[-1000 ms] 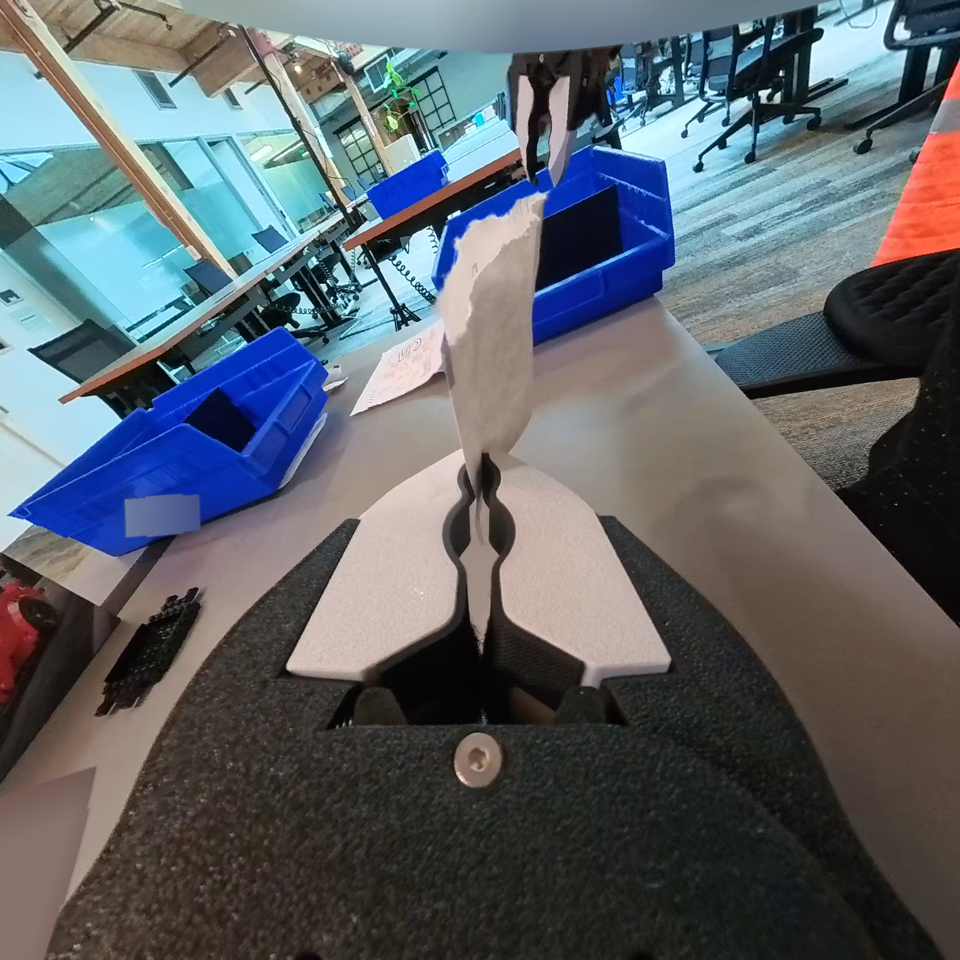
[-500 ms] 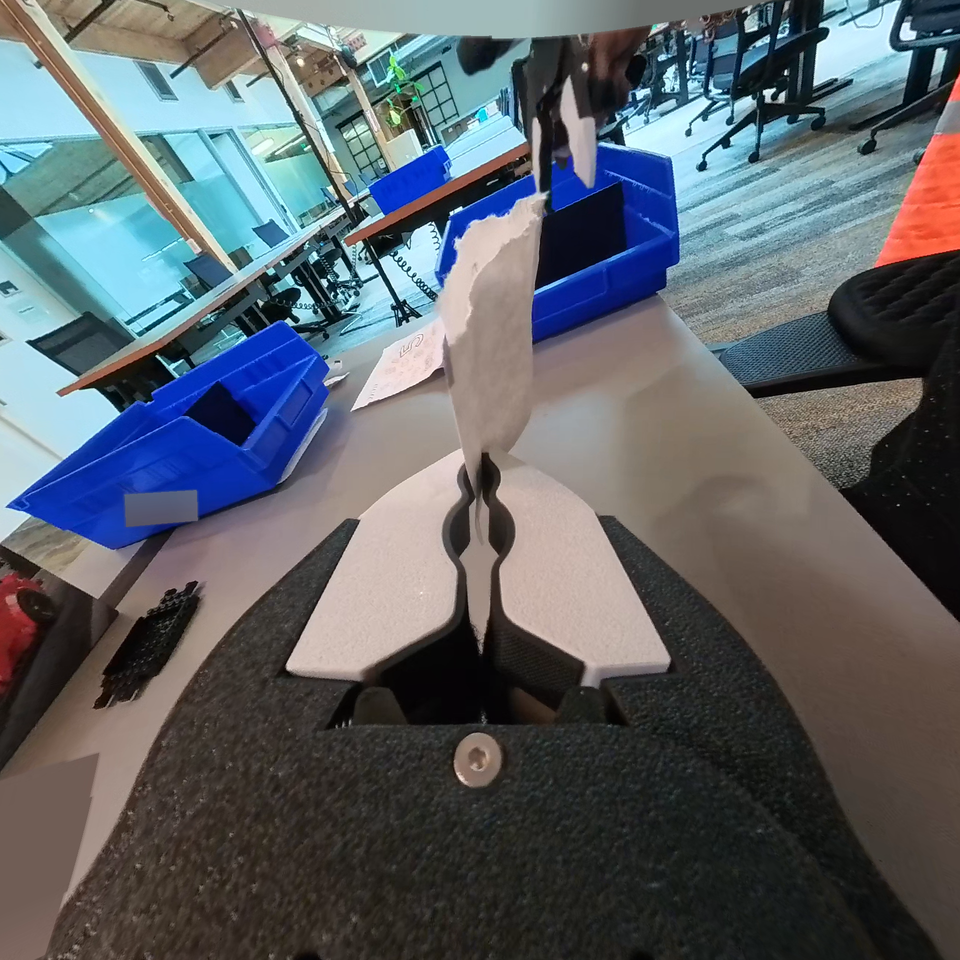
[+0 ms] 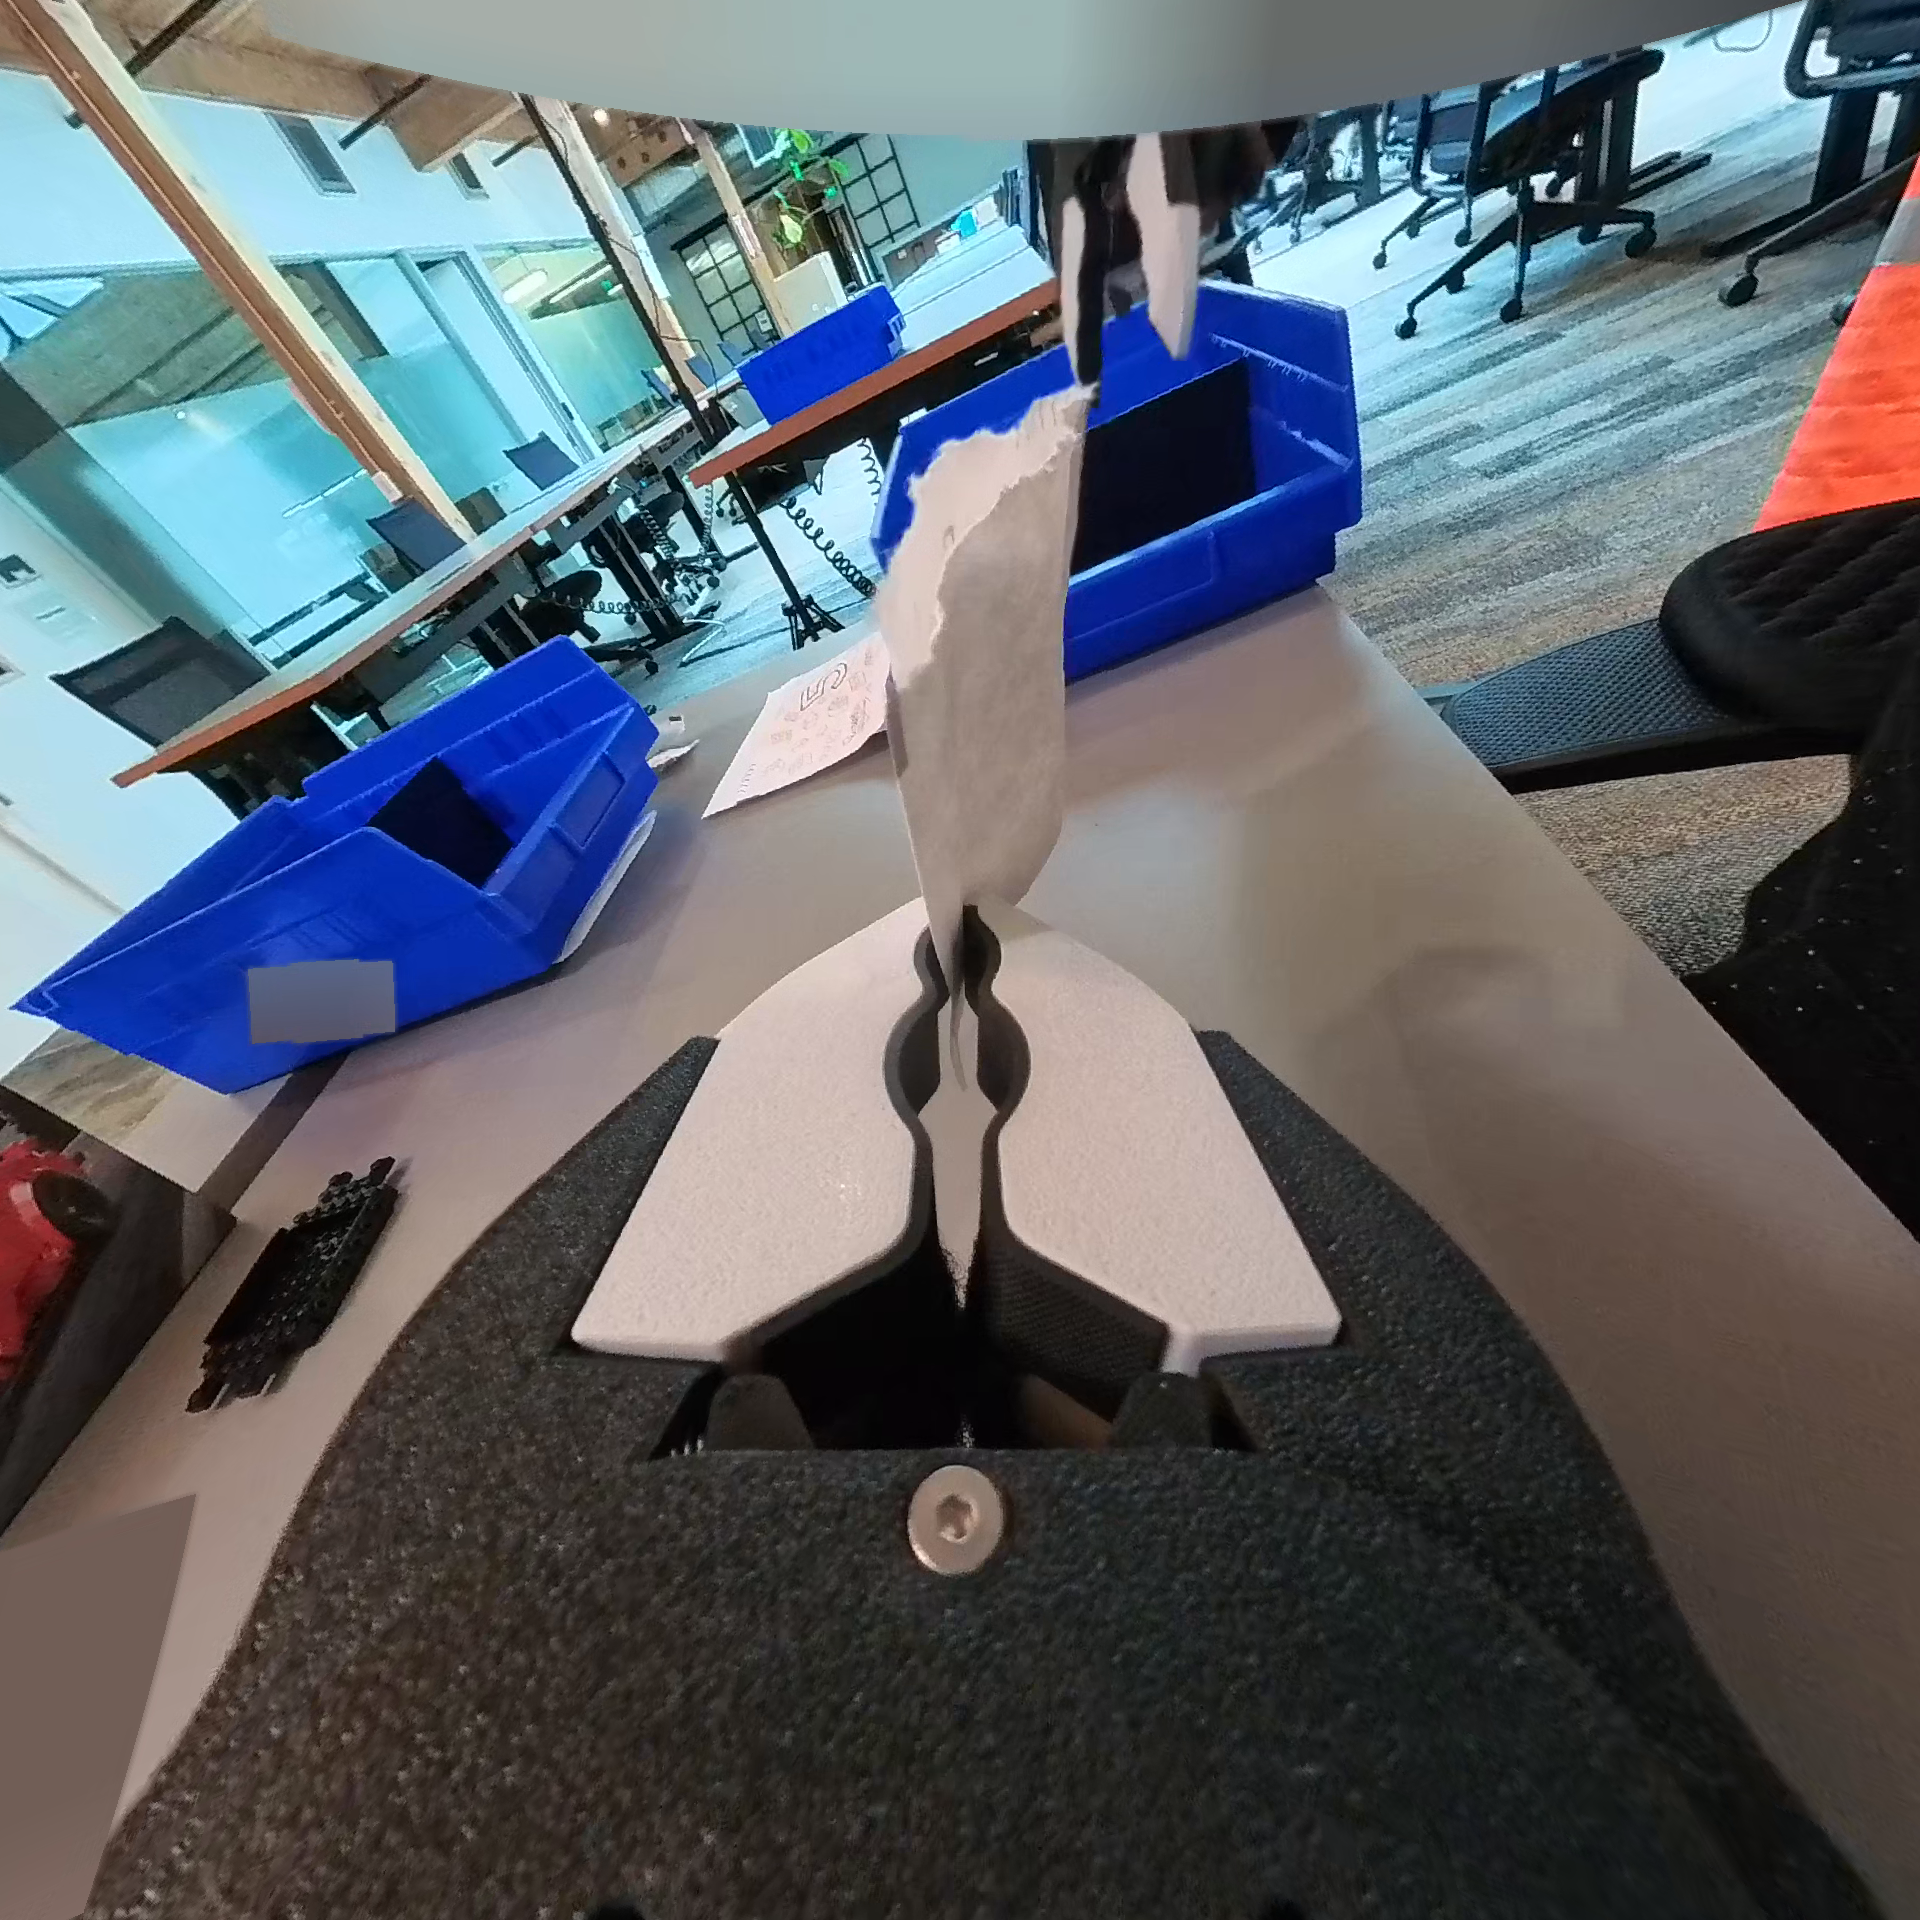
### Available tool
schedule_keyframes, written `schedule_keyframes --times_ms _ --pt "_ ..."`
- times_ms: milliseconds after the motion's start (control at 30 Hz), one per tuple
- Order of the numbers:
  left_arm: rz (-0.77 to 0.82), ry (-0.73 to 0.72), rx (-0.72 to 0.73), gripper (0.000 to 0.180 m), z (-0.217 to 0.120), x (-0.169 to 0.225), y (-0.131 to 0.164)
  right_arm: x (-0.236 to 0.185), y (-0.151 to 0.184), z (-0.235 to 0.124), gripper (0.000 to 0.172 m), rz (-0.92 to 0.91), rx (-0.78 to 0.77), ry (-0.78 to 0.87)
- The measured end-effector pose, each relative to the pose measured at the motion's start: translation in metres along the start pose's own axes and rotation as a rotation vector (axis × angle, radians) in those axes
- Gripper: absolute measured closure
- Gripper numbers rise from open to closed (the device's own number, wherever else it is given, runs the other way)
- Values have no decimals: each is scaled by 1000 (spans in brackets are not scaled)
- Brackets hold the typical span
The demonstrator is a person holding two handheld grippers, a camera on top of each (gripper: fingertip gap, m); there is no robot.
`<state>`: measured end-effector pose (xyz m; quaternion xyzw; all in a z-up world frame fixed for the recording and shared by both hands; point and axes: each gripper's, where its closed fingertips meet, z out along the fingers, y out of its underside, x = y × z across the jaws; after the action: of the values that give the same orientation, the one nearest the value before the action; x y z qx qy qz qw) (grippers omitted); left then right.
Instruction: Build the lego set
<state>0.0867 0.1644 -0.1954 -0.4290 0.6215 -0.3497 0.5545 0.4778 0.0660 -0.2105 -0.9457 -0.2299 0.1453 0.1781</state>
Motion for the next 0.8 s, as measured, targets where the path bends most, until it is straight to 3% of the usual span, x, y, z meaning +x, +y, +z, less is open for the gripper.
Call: schedule_keyframes --times_ms 133,300,400,567,700,800 --pt "-2 -15 -26 180 1 -2 4 -36 -27 -20 102 -186 184 83" --pt "20 -106 -131 180 8 -12 19 -106 7 0 113 -349 27 72" --pt "145 -147 -225 180 20 -11 26 -106 33 21 124 -556 -173 241" --pt "410 -145 -364 180 53 -2 35 -88 30 34 154 -839 -274 398" --pt "633 -139 -409 180 82 4 34 -87 33 44 161 -921 -351 351" --pt "714 -120 -413 180 103 8 33 -90 35 43 166 -912 -332 277"
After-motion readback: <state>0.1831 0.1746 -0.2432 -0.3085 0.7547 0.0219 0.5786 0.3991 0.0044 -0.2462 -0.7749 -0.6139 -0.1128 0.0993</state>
